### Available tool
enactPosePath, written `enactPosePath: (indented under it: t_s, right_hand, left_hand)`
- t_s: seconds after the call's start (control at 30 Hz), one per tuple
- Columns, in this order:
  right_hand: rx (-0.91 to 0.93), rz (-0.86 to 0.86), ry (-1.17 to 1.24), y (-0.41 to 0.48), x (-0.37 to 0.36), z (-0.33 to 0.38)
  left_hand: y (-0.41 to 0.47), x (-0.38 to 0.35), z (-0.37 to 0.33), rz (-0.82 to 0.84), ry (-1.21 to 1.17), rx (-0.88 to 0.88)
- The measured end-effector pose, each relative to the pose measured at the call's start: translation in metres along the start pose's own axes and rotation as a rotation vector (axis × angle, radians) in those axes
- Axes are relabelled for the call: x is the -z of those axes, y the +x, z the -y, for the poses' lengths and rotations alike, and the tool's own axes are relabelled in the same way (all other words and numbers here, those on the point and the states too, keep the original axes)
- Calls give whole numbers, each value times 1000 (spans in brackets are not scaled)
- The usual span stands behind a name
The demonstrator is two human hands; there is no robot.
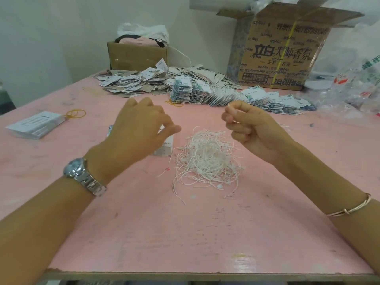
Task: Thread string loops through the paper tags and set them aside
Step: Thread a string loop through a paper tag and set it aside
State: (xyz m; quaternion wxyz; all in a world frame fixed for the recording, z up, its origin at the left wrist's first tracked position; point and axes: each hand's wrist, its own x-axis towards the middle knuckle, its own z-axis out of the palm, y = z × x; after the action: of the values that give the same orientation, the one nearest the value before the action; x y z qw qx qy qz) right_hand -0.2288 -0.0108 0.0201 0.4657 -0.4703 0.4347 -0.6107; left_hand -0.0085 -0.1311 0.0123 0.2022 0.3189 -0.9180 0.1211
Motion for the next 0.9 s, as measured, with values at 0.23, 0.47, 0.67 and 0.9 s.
enactPosePath:
  t_s: [0.23,0.47,0.67,0.9]
  right_hand:
    - [-60,-92,-80,-1,-2,0]
    - [-84,-61,-137,-1,-5,-5]
    - [-104,-68,-146,0,-3,-9]
    - [-123,-63,-164,1,-3,-12]
  left_hand:
    - [2,-3,22,232,110,-51]
    - [2,-2,22,220,127,-67]
    - [1,0,21,231,114,-69]
    - [-1,5,7,151,160,-29]
